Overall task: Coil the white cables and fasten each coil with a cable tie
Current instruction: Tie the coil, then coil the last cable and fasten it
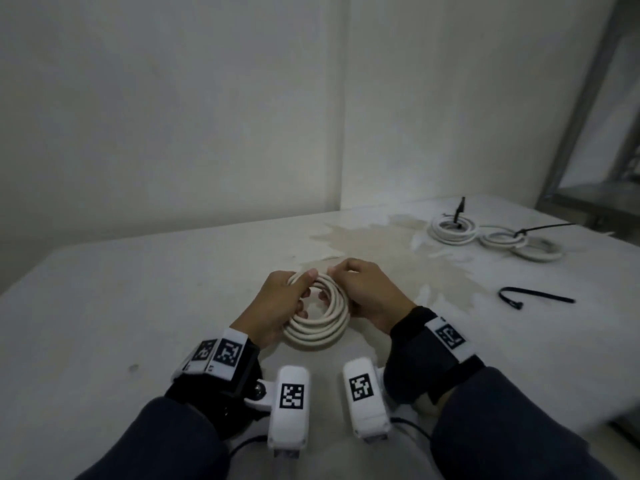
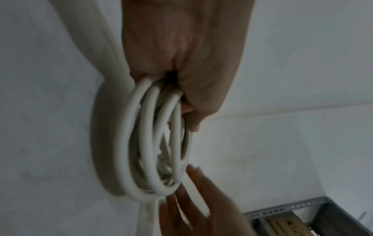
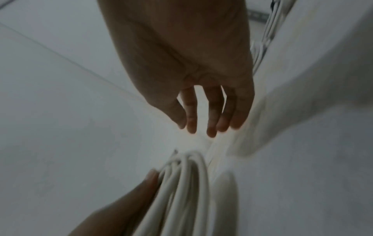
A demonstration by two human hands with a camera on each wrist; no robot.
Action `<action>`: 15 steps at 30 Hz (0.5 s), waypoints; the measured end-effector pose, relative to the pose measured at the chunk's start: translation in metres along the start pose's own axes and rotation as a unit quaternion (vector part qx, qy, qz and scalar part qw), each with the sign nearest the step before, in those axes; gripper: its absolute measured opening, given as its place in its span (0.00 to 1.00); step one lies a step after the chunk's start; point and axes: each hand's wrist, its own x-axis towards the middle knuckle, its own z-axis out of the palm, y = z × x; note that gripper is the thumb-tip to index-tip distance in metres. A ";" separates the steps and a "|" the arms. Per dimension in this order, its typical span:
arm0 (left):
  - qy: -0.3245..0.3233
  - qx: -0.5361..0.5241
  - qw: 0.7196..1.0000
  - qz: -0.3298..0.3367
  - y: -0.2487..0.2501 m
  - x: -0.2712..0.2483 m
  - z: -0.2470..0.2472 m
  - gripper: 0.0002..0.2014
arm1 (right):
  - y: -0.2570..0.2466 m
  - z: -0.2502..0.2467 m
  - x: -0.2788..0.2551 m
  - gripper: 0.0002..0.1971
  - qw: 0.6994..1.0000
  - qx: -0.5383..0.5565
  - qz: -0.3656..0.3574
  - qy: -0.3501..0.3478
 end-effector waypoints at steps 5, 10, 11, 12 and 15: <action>-0.033 -0.008 0.999 -0.015 -0.004 0.015 0.045 0.17 | 0.002 -0.107 0.003 0.08 0.939 -0.255 -0.016 0.229; -0.038 -0.027 0.998 -0.037 -0.010 0.025 0.063 0.15 | 0.006 -0.180 -0.009 0.12 0.842 -0.445 0.141 0.271; -0.036 -0.032 0.998 -0.041 -0.010 0.026 0.064 0.15 | 0.007 -0.184 -0.012 0.10 0.843 -0.453 0.149 0.250; -0.036 -0.035 0.998 -0.044 -0.010 0.027 0.065 0.14 | 0.008 -0.186 -0.013 0.08 0.843 -0.462 0.150 0.231; -0.039 -0.036 0.998 -0.043 -0.010 0.026 0.065 0.13 | 0.009 -0.184 -0.011 0.06 0.838 -0.488 0.140 0.203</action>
